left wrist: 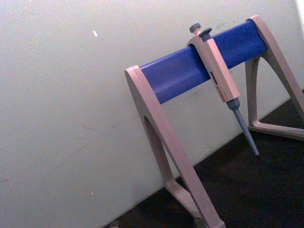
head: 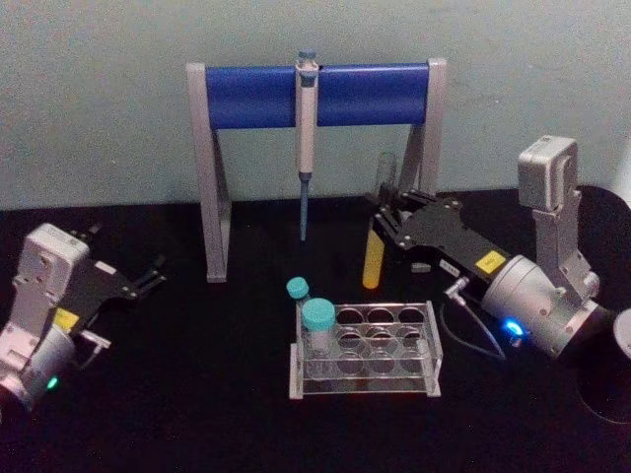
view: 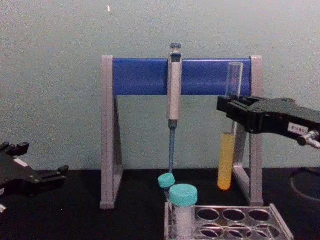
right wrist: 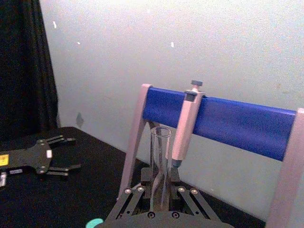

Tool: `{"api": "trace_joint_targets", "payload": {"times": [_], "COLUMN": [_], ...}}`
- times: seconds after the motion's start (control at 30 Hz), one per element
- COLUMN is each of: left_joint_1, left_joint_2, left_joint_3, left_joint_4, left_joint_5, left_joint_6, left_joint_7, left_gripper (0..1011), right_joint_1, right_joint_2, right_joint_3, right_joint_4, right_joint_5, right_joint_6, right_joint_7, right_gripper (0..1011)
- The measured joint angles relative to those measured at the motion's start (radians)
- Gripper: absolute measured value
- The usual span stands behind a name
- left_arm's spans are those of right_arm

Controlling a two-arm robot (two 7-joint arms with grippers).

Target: Pick up the test tube from the test tube rack, shake it, then place it back into the test tube rack.

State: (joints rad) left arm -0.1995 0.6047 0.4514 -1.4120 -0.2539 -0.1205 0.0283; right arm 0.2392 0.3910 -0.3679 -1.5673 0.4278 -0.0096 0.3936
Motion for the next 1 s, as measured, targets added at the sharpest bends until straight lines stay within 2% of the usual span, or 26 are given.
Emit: {"api": "trace_joint_targets", "payload": {"times": [0.27, 0.67, 1.0], "left_joint_1": [0.0, 0.0, 0.0], "left_joint_2": [0.0, 0.0, 0.0], "left_joint_3": [0.0, 0.0, 0.0], "left_joint_4": [0.0, 0.0, 0.0], "left_joint_5": [0.0, 0.0, 0.0], "left_joint_6": [0.0, 0.0, 0.0], "left_joint_7": [0.0, 0.0, 0.0], "left_gripper": [1010, 1010, 1010], "right_joint_1": [-0.015, -0.027, -0.062], "right_joint_2": [0.004, 0.006, 0.029], "right_joint_3": [0.023, 0.037, 0.066], "right_joint_4": [-0.007, -0.017, -0.046], "right_joint_5": [-0.006, -0.011, -0.013], "right_joint_6": [0.005, 0.008, 0.007], "right_joint_7": [-0.007, -0.007, -0.01], "right_gripper": [220, 220, 220]}}
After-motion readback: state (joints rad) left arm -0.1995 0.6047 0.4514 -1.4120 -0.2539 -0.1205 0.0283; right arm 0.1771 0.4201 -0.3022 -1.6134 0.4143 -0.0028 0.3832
